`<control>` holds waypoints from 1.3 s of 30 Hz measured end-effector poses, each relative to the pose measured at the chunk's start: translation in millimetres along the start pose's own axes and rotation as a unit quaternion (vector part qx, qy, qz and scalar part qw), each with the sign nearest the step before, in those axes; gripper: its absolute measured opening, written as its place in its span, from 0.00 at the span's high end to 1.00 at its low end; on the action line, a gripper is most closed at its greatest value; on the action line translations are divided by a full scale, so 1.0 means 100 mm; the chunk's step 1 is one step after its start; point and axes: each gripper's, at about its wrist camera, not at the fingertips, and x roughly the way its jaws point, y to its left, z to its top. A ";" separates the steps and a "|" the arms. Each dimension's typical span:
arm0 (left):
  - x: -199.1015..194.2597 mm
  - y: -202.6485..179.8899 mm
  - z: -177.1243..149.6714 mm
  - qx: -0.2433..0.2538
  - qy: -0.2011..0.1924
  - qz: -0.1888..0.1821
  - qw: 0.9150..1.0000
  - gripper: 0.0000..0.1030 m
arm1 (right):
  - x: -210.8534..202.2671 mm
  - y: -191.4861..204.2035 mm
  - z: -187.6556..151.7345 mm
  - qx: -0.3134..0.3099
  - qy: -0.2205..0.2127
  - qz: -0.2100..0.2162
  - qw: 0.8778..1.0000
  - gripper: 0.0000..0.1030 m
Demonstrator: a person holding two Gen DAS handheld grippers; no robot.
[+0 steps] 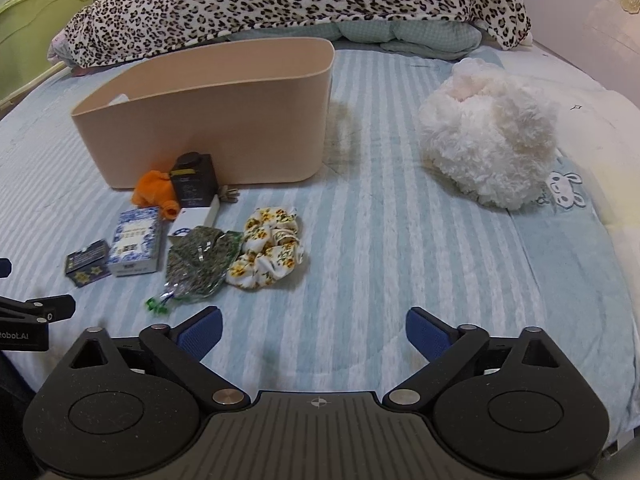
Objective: Organize objects
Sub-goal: 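Grasp the dark blue box with left tool while right tool grasps the floral scrunchie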
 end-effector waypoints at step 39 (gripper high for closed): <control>0.26 0.12 0.29 0.045 -0.017 -0.093 0.995 0.76 | 0.85 0.31 0.39 -0.016 -0.005 0.032 0.999 0.91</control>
